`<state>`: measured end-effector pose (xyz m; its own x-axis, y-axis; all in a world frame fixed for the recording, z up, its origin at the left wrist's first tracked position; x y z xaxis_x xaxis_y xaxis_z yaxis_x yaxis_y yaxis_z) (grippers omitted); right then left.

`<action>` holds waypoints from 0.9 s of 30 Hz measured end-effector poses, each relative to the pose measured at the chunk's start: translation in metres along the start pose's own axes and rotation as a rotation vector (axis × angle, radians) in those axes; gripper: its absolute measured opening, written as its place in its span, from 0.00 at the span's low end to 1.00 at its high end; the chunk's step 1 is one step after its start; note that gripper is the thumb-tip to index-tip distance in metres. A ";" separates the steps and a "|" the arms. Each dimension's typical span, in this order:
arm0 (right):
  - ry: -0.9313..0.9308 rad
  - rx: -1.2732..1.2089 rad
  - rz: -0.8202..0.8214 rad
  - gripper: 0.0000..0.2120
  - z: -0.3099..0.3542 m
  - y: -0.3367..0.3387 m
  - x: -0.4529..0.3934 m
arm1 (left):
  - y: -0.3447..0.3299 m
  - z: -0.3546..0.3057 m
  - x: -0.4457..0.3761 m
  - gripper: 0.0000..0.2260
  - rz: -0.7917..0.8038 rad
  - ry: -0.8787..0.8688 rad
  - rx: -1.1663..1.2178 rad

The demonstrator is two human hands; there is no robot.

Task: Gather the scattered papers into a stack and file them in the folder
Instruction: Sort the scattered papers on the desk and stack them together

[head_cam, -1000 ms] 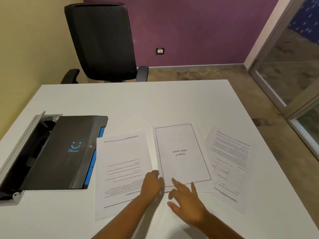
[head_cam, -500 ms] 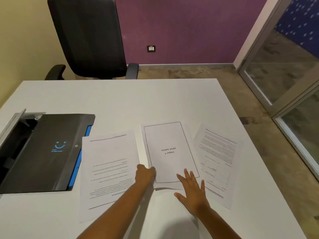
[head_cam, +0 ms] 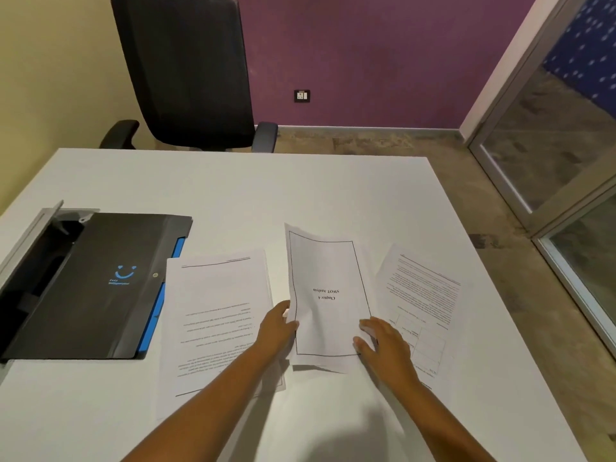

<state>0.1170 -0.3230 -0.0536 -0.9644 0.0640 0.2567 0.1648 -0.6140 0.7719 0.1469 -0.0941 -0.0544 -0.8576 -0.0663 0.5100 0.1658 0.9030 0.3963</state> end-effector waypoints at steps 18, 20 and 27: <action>-0.325 -0.504 0.012 0.16 0.014 0.013 0.006 | 0.045 0.013 0.072 0.17 0.056 -0.001 0.184; -0.247 -0.577 -0.028 0.10 0.034 0.032 0.007 | 0.052 0.002 0.074 0.16 0.040 -0.046 0.229; 0.027 -0.737 -0.077 0.13 0.082 0.069 0.022 | 0.074 -0.031 0.079 0.12 -0.034 -0.145 0.303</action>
<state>0.1238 -0.2995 0.0531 -0.9738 0.1151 0.1959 -0.0766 -0.9780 0.1938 0.1068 -0.0459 0.0391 -0.9243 -0.0572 0.3774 0.0024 0.9878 0.1556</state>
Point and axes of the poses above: each hand's wrist, its own x-axis away from the middle knuckle, its own y-axis out of the back of the hand, z = x × y, the point moved 10 cm from there along -x, towards the middle knuckle, and after that the axes turned 1 degree about -z, right-handed, at the moved point
